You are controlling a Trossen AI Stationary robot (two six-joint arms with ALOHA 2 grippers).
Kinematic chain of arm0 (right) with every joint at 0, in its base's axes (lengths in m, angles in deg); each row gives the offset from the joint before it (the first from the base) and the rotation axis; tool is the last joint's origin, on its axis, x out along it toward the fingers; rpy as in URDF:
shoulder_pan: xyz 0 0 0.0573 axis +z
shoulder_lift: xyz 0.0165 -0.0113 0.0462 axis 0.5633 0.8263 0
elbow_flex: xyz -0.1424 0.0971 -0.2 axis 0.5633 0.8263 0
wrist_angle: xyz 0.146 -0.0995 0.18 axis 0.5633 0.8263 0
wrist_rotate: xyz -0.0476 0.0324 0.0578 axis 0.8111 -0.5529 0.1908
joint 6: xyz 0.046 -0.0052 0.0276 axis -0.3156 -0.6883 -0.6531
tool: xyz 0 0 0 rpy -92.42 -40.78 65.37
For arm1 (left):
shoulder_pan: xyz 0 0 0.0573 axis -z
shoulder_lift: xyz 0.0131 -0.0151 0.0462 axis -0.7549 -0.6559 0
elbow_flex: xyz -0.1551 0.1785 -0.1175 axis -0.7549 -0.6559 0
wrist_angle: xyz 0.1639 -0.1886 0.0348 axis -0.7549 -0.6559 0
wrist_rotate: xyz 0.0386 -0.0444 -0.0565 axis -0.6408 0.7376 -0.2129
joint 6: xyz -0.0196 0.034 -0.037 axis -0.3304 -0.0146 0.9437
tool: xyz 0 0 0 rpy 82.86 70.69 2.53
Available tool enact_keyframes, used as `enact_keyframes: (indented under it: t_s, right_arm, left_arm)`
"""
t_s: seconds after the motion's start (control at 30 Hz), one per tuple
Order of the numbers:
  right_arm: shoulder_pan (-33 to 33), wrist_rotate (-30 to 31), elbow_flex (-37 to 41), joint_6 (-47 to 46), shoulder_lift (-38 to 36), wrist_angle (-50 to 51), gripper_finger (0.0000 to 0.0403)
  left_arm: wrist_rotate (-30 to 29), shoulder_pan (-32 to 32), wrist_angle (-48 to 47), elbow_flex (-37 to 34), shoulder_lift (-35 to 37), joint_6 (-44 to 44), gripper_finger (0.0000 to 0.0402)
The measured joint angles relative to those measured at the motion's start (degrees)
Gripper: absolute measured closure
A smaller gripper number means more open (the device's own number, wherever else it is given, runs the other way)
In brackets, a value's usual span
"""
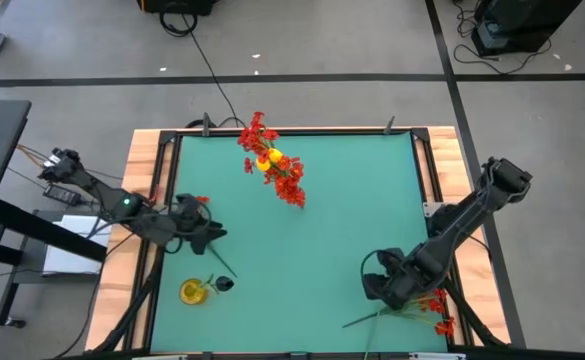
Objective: Sort flowers into vase by color
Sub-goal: Put the black tulip into the yellow vase
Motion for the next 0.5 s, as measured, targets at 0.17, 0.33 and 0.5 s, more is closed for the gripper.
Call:
enact_keyframes:
  t_s: [0.17, 0.33, 0.5]
  right_arm:
    - [1.0, -1.6, 1.2, -1.8, 3.3, 0.5, 0.0196]
    - [1.6, -2.3, 2.0, -2.6, 7.4, -5.4, 0.0176]
    - [2.6, -1.9, 3.3, -2.9, 11.4, -11.5, 0.0166]
  left_arm:
    - [4.9, -2.9, 0.6, 0.0, -1.5, 0.0, 0.0201]
    - [5.6, -3.6, 1.8, 0.0, -1.2, 0.4, 0.0201]
    - [5.8, -3.6, 2.9, 0.0, -1.3, 0.5, 0.0201]
